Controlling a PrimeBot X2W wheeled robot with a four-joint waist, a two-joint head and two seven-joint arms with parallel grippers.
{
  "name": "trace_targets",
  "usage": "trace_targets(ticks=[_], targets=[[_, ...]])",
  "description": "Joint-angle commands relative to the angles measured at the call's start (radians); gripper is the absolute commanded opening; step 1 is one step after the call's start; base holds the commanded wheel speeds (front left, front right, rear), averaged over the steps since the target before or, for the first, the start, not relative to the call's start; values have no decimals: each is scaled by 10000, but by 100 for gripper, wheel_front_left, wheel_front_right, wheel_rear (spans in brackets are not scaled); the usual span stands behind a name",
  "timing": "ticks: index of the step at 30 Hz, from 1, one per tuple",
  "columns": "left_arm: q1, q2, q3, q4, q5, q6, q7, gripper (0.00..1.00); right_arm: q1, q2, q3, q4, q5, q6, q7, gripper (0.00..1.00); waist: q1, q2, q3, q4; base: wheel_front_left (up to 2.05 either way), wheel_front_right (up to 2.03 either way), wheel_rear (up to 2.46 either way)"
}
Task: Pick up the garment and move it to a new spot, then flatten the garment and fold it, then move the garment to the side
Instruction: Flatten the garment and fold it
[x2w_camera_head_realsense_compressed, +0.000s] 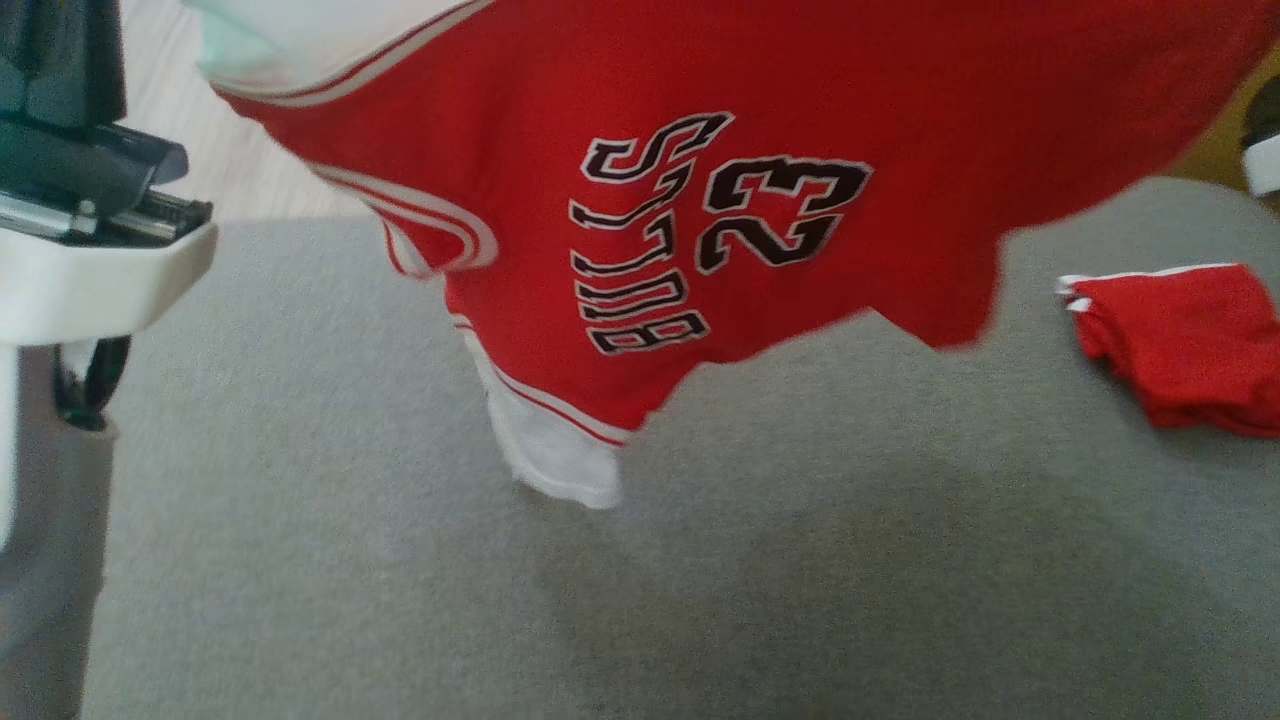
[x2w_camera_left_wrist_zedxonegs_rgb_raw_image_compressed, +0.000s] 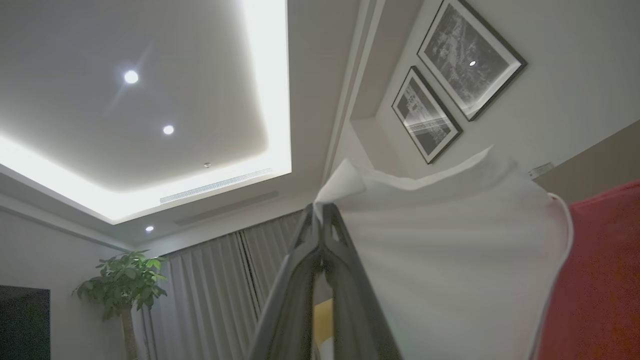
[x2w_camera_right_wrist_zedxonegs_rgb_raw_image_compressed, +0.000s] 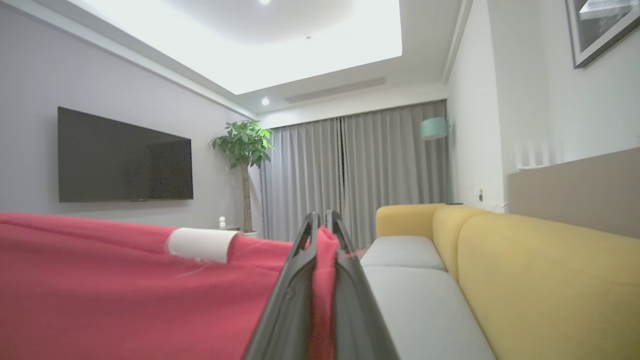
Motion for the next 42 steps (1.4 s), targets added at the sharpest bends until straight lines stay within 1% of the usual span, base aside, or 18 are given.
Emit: trace_targets(ticks=[1,4,6,9,11,14,16,18,19,21,26,30,33,36,39,42], targets=[[-613,558,560,-470,-98,41,175,0,73,-221,-362,-407,51,65,97,0,3,-1,-494,-492,0,0,0],[-924,693,482,-709,-116,38,516,0,188,-74,-993,-728,-26,65,433,0,3,-1,-567,-609,0,0,0],[-1170,754,313,-702,-205,34,793,0,177,102,-1221,-849,-203,65,769,0,3,-1,-528,-674,0,0,0],[-1553,772,-25,-399,-419,28,1129,0,20,572,-1403,-788,-397,65,1347,0,3,-1,-347,-702,0,0,0],[-1813,706,-273,75,-663,25,1330,0,-181,933,-1521,-530,-569,65,1636,0,3,-1,-113,-654,0,0,0],[-2244,362,-561,1121,-1483,22,1687,0,-631,1513,-1501,74,-963,65,1936,0,3,-1,386,-526,0,0,0],[-2818,319,-732,1821,-1829,21,1783,0,-1122,1843,-1461,505,-1232,65,2073,0,3,-1,1006,-418,0,0,0],[-3618,430,-934,2522,-1762,20,1570,0,-1787,2208,-1585,1016,-1493,65,1962,0,3,-1,1713,-317,0,0,0],[-3618,430,-934,2522,-1762,20,1570,0,-1787,2208,-1585,1016,-1493,65,1962,0,3,-1,1713,-317,0,0,0],[-4538,435,-1069,3345,-1555,19,1103,0,-2531,2514,-1642,1523,-1835,65,1702,0,3,-1,2336,-201,0,0,0],[-6913,89,-964,5421,-1323,25,-356,0,-4527,2889,-1691,2641,-2889,65,539,0,3,-1,3509,16,0,0,0],[-8094,-191,-1015,6324,-1454,22,-884,0,-5710,2907,-1624,3442,-3629,65,-179,0,3,-1,4084,261,0,0,0],[-8050,-248,-1672,6384,-1917,20,-984,0,-5960,2840,-1368,3952,-3802,65,-323,0,3,-1,4415,469,0,0,0],[-7323,5,-2432,6057,-2579,20,-1011,0,-5755,2727,-1103,4395,-3711,65,-412,0,3,-1,4718,613,0,0,0],[-6170,307,-2961,5380,-3049,19,-1017,0,-5166,2659,-865,4810,-3458,65,-496,0,3,-1,4842,679,0,0,0],[-4709,622,-3147,4560,-3351,19,-1018,0,-4304,2638,-500,5071,-3066,65,-477,0,3,-1,4743,621,0,0,0]])
